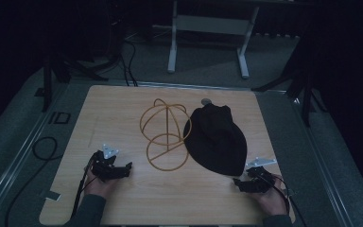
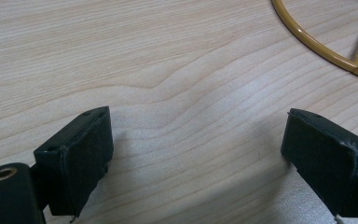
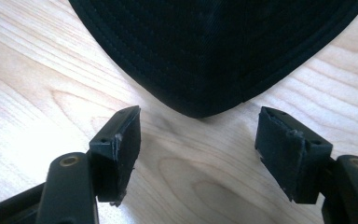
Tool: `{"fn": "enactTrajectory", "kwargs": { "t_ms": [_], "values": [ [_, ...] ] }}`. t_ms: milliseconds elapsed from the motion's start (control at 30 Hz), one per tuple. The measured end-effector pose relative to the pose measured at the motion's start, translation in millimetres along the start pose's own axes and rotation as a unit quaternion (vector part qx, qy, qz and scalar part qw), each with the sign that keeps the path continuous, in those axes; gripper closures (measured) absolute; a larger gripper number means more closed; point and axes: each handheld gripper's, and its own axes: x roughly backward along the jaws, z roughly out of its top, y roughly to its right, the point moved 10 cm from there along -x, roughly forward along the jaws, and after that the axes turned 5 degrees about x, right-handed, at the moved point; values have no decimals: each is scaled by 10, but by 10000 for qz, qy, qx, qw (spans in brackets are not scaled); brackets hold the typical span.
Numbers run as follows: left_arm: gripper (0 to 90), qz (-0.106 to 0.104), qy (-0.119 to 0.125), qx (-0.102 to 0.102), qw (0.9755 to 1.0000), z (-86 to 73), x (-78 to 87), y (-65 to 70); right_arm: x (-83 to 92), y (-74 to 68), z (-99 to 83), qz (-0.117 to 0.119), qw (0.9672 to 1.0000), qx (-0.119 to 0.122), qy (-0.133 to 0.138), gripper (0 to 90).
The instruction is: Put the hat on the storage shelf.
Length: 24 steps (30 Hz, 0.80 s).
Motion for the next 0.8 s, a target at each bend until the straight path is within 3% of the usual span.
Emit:
{"fn": "enactTrajectory", "kwargs": {
  "t_ms": [167,800],
  "values": [
    [95,1,1,3,10000,0,0,1,46,-4,32,31,10000,2,-90,286],
    [95,0,13,15,10000,2,-1,2,142,-57,308,43,9995,311,-15,267]
  ]
}}
